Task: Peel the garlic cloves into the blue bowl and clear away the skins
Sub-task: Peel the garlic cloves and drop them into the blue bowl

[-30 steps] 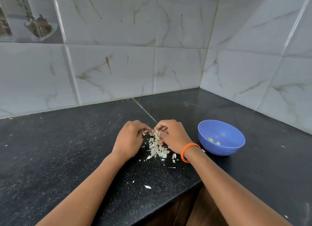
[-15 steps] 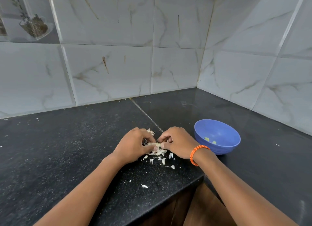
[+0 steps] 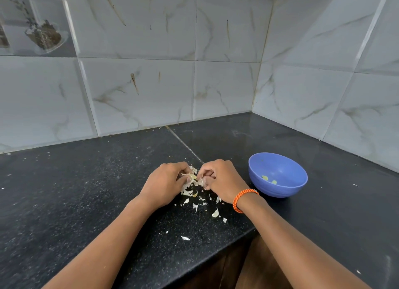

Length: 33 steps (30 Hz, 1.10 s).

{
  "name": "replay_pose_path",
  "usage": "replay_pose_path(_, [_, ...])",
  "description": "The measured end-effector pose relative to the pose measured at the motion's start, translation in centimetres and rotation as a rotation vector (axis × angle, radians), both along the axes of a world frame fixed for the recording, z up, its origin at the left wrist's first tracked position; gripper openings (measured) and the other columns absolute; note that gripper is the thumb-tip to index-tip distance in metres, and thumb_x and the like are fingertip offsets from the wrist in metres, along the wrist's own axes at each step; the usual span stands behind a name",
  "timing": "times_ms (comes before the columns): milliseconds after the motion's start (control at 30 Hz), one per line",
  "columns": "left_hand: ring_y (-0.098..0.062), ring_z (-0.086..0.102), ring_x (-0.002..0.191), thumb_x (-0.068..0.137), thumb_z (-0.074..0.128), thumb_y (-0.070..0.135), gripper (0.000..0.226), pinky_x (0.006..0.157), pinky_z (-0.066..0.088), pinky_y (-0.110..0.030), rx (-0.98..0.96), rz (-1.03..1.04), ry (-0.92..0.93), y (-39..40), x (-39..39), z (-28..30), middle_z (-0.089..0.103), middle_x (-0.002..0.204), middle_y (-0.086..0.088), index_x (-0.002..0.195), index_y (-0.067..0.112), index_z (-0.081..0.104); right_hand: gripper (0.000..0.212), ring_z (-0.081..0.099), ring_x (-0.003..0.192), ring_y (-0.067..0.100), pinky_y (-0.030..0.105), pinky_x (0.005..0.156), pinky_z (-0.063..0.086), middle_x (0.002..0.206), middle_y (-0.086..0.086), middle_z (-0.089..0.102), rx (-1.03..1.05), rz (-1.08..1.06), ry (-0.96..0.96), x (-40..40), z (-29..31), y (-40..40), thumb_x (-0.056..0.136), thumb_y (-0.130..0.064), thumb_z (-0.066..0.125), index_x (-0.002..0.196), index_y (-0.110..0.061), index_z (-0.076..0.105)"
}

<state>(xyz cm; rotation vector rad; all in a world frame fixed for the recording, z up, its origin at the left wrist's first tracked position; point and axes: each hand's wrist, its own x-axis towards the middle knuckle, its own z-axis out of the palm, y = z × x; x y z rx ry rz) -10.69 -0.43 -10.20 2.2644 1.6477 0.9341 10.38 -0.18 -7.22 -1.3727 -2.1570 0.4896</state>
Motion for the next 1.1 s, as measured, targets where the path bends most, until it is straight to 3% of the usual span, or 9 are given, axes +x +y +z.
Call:
replay_pose_path(133, [-0.012, 0.069, 0.085, 0.102, 0.071, 0.029, 0.008, 0.078, 0.059, -0.040, -0.013, 0.078, -0.038, 0.3, -0.4, -0.1, 0.074, 0.089, 0.015, 0.102, 0.038, 0.071, 0.031, 0.079, 0.076, 0.012, 0.018, 0.068, 0.059, 0.083, 0.012, 0.076, -0.016, -0.005, 0.074, -0.1, 0.3, 0.0, 0.100, 0.007, 0.059, 0.091, -0.016, 0.078])
replay_pose_path(300, [0.000, 0.070, 0.080, 0.090, 0.085, 0.026, 0.016, 0.079, 0.059, -0.034, -0.053, 0.024, -0.200, 0.5, -0.7, 0.4, 0.077, 0.085, 0.016, 0.091, 0.040, 0.076, 0.027, 0.073, 0.074, 0.008, 0.028, 0.075, 0.064, 0.079, -0.007, 0.076, 0.059, -0.004, 0.070, 0.2, 0.3, 0.2, 0.090, 0.001, 0.075, 0.082, -0.024, 0.080])
replay_pose_path(367, [0.000, 0.065, 0.071, 0.086, 0.086, 0.028, 0.016, 0.072, 0.055, -0.030, -0.073, 0.031, -0.194, 0.4, -0.8, 0.7, 0.075, 0.080, 0.017, 0.087, 0.041, 0.076, 0.025, 0.073, 0.081, 0.007, 0.026, 0.080, 0.062, 0.089, -0.007, 0.079, 0.060, 0.000, 0.028, 0.2, 0.5, 0.2, 0.094, -0.003, 0.074, 0.088, -0.026, 0.083])
replay_pose_path(467, [-0.006, 0.066, 0.075, 0.080, 0.071, 0.043, 0.006, 0.070, 0.053, -0.032, -0.123, 0.071, -0.154, 0.2, -0.9, 1.1, 0.073, 0.080, 0.017, 0.084, 0.041, 0.076, 0.033, 0.072, 0.094, 0.008, 0.025, 0.088, 0.060, 0.105, -0.004, 0.080, 0.044, 0.007, -0.077, 0.2, 0.6, 0.2, 0.099, 0.002, 0.065, 0.100, -0.024, 0.085])
replay_pose_path(567, [-0.008, 0.067, 0.086, 0.075, 0.064, 0.047, 0.015, 0.072, 0.050, -0.033, -0.142, 0.094, -0.074, 0.0, -0.9, 1.3, 0.073, 0.090, 0.019, 0.083, 0.040, 0.075, 0.028, 0.072, 0.084, 0.007, 0.025, 0.081, 0.061, 0.095, -0.005, 0.078, 0.055, 0.010, -0.084, 0.0, 0.6, 0.1, 0.096, 0.001, 0.069, 0.098, -0.023, 0.082])
replay_pose_path(667, [-0.004, 0.063, 0.083, 0.084, 0.077, 0.041, 0.007, 0.069, 0.046, -0.030, -0.106, 0.104, -0.032, -0.1, -0.9, 1.3, 0.071, 0.091, 0.020, 0.091, 0.042, 0.076, 0.018, 0.068, 0.070, 0.006, 0.023, 0.070, 0.058, 0.078, -0.007, 0.072, 0.091, 0.002, -0.031, -0.3, 0.6, 0.0, 0.090, -0.004, 0.080, 0.086, -0.022, 0.076])
replay_pose_path(733, [-0.001, 0.063, 0.077, 0.084, 0.085, 0.039, 0.014, 0.067, 0.046, -0.029, -0.095, 0.084, -0.047, 0.0, -1.0, 1.2, 0.072, 0.086, 0.021, 0.094, 0.043, 0.077, 0.017, 0.070, 0.070, 0.007, 0.025, 0.071, 0.061, 0.077, -0.005, 0.074, 0.113, -0.007, -0.054, -0.5, 0.8, 0.0, 0.094, -0.007, 0.075, 0.084, -0.020, 0.079])
replay_pose_path(933, [0.001, 0.071, 0.076, 0.089, 0.088, 0.030, 0.012, 0.074, 0.060, -0.032, -0.102, 0.056, -0.074, 0.4, -1.2, 1.4, 0.077, 0.079, 0.024, 0.087, 0.041, 0.084, 0.043, 0.074, 0.086, 0.008, 0.022, 0.083, 0.063, 0.096, 0.002, 0.080, 0.004, 0.073, -0.066, 0.2, 1.8, -0.5, 0.099, 0.012, 0.050, 0.100, -0.014, 0.084])
replay_pose_path(1100, [0.000, 0.061, 0.061, 0.098, 0.074, 0.023, 0.024, 0.057, 0.044, -0.025, -0.106, 0.038, -0.012, 0.2, -0.9, 1.4, 0.076, 0.082, 0.022, 0.094, 0.044, 0.085, 0.020, 0.075, 0.081, 0.005, 0.024, 0.081, 0.063, 0.095, -0.003, 0.081, -0.104, 0.144, -0.113, 1.9, 2.6, -1.4, 0.089, -0.006, 0.082, 0.103, -0.020, 0.084])
